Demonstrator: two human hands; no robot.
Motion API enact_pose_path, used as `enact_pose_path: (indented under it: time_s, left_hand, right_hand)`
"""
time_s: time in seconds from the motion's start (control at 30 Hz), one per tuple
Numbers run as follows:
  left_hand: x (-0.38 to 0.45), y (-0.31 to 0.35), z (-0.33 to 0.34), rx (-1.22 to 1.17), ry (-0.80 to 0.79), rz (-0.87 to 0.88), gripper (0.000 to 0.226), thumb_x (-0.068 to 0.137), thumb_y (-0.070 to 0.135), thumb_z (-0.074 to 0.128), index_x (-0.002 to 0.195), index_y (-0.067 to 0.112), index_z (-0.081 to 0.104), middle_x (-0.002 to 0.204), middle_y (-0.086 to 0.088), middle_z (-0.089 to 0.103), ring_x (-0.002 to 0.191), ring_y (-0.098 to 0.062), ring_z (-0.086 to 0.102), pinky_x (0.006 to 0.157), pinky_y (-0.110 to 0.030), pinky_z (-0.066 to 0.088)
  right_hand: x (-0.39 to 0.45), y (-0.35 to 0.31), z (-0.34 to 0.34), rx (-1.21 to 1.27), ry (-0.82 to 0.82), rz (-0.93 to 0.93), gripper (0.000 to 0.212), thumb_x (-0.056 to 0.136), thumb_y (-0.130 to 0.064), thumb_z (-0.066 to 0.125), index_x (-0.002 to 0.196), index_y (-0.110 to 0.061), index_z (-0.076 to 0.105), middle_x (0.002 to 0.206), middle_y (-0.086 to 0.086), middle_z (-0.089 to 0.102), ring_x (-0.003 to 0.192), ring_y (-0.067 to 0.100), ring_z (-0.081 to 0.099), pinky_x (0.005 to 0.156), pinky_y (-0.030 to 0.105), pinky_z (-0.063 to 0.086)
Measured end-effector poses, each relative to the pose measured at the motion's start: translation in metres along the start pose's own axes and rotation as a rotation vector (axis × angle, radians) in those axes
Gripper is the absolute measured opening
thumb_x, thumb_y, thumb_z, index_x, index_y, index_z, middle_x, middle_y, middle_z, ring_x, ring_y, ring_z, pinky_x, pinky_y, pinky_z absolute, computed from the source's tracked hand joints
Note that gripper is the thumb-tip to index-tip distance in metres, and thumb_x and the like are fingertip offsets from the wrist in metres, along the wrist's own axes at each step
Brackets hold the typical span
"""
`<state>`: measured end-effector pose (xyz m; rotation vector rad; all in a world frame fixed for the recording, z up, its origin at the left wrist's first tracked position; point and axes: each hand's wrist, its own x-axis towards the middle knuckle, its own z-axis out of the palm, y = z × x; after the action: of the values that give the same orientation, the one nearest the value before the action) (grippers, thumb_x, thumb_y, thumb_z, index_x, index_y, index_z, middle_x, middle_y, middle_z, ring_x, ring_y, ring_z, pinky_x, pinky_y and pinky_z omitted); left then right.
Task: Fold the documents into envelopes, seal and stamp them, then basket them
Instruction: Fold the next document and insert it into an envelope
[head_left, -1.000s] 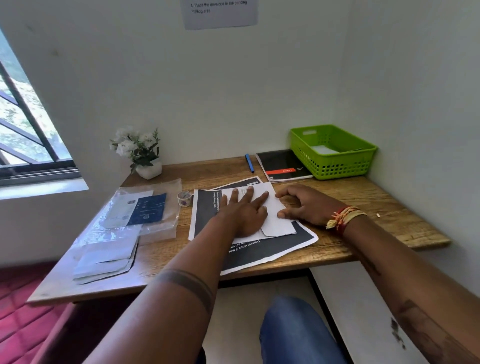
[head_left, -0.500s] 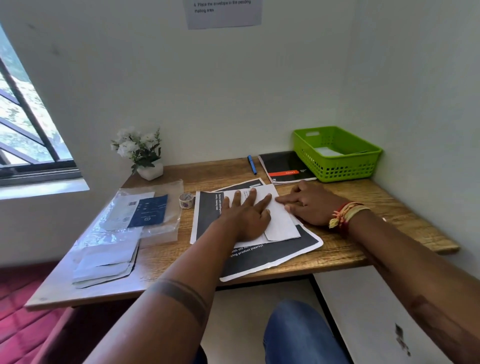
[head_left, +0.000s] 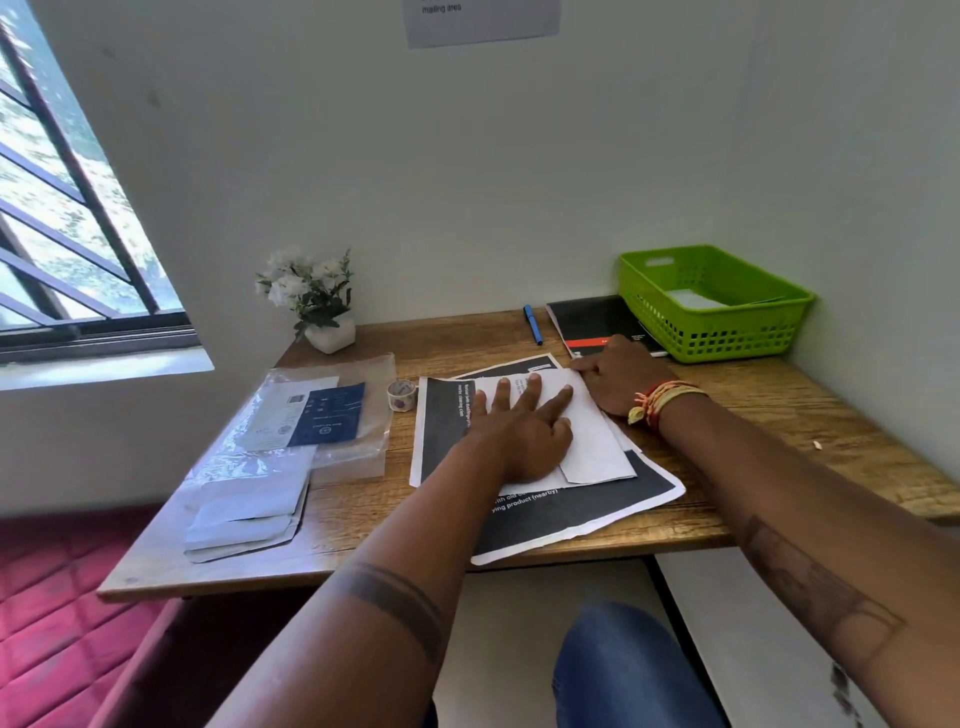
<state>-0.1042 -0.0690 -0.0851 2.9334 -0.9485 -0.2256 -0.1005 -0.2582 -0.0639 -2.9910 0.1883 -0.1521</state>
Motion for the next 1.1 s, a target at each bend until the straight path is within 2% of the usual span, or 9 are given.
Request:
enact_pose_path:
  time_s: [0.13, 0.27, 0.4, 0.5, 0.6, 0.73, 0.87, 1.0, 1.1]
  left_hand:
    - [-0.002, -0.002, 0.001, -0.006, 0.014, -0.008, 0.059, 0.106, 0.058, 0.012, 0.162, 0.047, -0.003, 0.173, 0.001, -0.012, 0.158, -0.034, -0.016, 0.124, -0.061, -0.01]
    - [-0.003, 0.0, 0.002, -0.021, 0.033, -0.007, 0.059, 0.107, 0.055, 0.014, 0.163, 0.045, -0.001, 0.173, 0.002, -0.01, 0.158, -0.032, -0.014, 0.125, -0.059, -0.008]
    - [-0.003, 0.0, 0.002, -0.024, 0.044, -0.013, 0.06, 0.107, 0.055, 0.015, 0.163, 0.043, 0.0, 0.173, 0.002, -0.009, 0.159, -0.032, -0.013, 0.126, -0.059, -0.007]
    - [-0.003, 0.001, 0.002, -0.033, 0.059, -0.011, 0.06, 0.106, 0.055, 0.016, 0.164, 0.042, 0.002, 0.174, 0.002, -0.007, 0.159, -0.032, -0.011, 0.126, -0.059, -0.006]
    - [-0.002, 0.0, 0.003, -0.035, 0.067, -0.009, 0.06, 0.106, 0.054, 0.017, 0.164, 0.042, 0.003, 0.174, 0.001, -0.006, 0.159, -0.032, -0.01, 0.126, -0.06, -0.004]
    - [-0.002, -0.001, 0.003, -0.029, 0.065, 0.0, 0.061, 0.107, 0.055, 0.017, 0.164, 0.041, 0.001, 0.174, 0.0, -0.007, 0.159, -0.031, -0.01, 0.126, -0.06, -0.004]
    - [-0.002, -0.002, 0.004, -0.074, 0.083, 0.006, 0.063, 0.108, 0.052, 0.019, 0.166, 0.032, 0.004, 0.174, -0.003, -0.005, 0.16, -0.025, -0.006, 0.127, -0.057, -0.002]
    - [-0.004, -0.004, 0.005, -0.232, 0.257, 0.0, 0.057, 0.111, 0.044, 0.025, 0.163, 0.02, 0.028, 0.169, -0.008, 0.027, 0.157, -0.028, 0.018, 0.128, -0.048, 0.013]
    - [-0.011, -0.007, 0.001, -0.607, 0.371, -0.034, 0.062, 0.108, 0.058, 0.022, 0.157, 0.026, 0.042, 0.157, -0.01, 0.049, 0.146, -0.03, 0.042, 0.118, -0.041, 0.033]
  right_hand:
    - [0.003, 0.002, 0.008, 0.105, 0.066, -0.011, 0.039, 0.101, -0.049, 0.048, 0.132, -0.035, 0.065, 0.135, 0.016, 0.05, 0.126, 0.035, 0.049, 0.108, 0.042, 0.042]
    - [0.006, -0.001, 0.012, 0.117, 0.107, -0.002, 0.033, 0.099, -0.045, 0.054, 0.122, -0.028, 0.069, 0.128, 0.013, 0.054, 0.122, 0.032, 0.05, 0.103, 0.041, 0.046]
    - [0.012, -0.005, 0.009, 0.195, 0.144, 0.008, 0.027, 0.093, -0.046, 0.065, 0.101, -0.021, 0.071, 0.11, 0.009, 0.063, 0.097, 0.023, 0.059, 0.082, 0.031, 0.046]
    - [0.018, -0.01, 0.0, 0.22, 0.031, 0.058, 0.04, 0.091, -0.051, 0.066, 0.09, -0.012, 0.074, 0.095, 0.008, 0.071, 0.087, 0.023, 0.064, 0.072, 0.031, 0.046]
    - [0.023, -0.011, -0.005, 0.218, -0.047, 0.074, 0.046, 0.089, -0.055, 0.066, 0.089, -0.01, 0.077, 0.091, 0.009, 0.072, 0.087, 0.026, 0.066, 0.078, 0.034, 0.054]
    - [0.018, -0.008, -0.002, 0.424, 0.037, 0.104, 0.032, 0.088, -0.044, 0.072, 0.099, -0.015, 0.064, 0.095, 0.003, 0.065, 0.086, 0.02, 0.059, 0.063, 0.028, 0.04]
    - [0.002, -0.001, 0.006, 0.683, 0.115, 0.061, 0.044, 0.086, -0.035, 0.078, 0.123, -0.021, 0.06, 0.107, -0.001, 0.064, 0.096, 0.018, 0.063, 0.079, 0.029, 0.046]
    - [-0.021, -0.01, 0.006, 1.051, 0.235, -0.008, 0.034, 0.09, -0.036, 0.074, 0.122, -0.027, 0.064, 0.089, -0.003, 0.074, 0.072, 0.01, 0.07, 0.064, 0.025, 0.054]
    - [-0.029, -0.021, 0.005, 1.232, 0.214, -0.116, 0.027, 0.098, -0.029, 0.063, 0.125, -0.023, 0.064, 0.081, 0.001, 0.077, 0.065, 0.01, 0.069, 0.058, 0.023, 0.048]
